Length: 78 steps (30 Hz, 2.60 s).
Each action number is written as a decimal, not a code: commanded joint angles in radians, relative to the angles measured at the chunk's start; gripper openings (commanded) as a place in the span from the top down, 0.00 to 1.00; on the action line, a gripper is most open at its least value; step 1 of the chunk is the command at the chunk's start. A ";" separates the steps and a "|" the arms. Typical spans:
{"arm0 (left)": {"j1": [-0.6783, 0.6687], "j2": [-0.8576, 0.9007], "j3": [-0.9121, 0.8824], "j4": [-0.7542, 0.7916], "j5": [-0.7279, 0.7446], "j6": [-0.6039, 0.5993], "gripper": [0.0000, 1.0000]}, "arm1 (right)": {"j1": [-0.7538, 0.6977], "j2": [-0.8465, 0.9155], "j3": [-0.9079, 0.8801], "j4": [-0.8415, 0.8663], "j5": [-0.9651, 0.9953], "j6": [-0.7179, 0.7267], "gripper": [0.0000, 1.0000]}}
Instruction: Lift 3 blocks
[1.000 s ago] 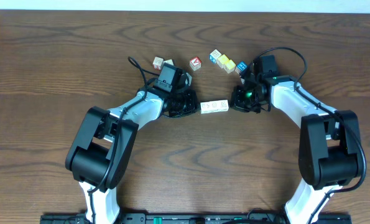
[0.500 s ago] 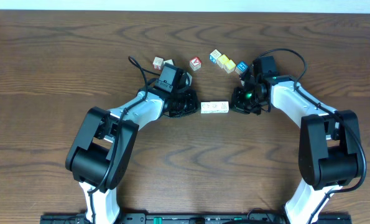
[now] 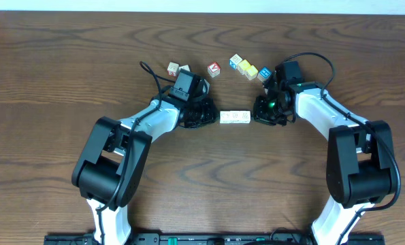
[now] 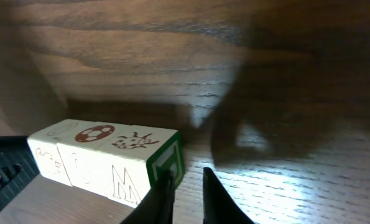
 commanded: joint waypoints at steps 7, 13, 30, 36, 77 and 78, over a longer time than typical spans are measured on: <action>-0.019 0.008 -0.001 -0.079 -0.079 0.057 0.74 | -0.009 0.018 0.011 -0.052 -0.047 -0.017 0.77; 0.028 -0.029 -0.001 -0.127 -0.110 0.099 0.71 | -0.067 0.014 0.052 -0.145 0.006 -0.052 0.56; 0.254 -0.444 0.003 -0.422 -0.282 0.249 0.69 | -0.178 -0.122 0.344 -0.563 0.128 -0.165 0.01; 0.344 -0.648 0.003 -0.550 -0.294 0.249 0.34 | -0.146 -0.315 0.330 -0.684 0.211 -0.167 0.01; 0.374 -0.729 0.002 -0.651 -0.301 0.249 0.24 | 0.066 -0.696 0.185 -0.834 0.319 -0.115 0.01; 0.374 -0.729 0.002 -0.651 -0.301 0.249 0.24 | 0.066 -0.700 0.185 -0.833 0.333 -0.115 0.01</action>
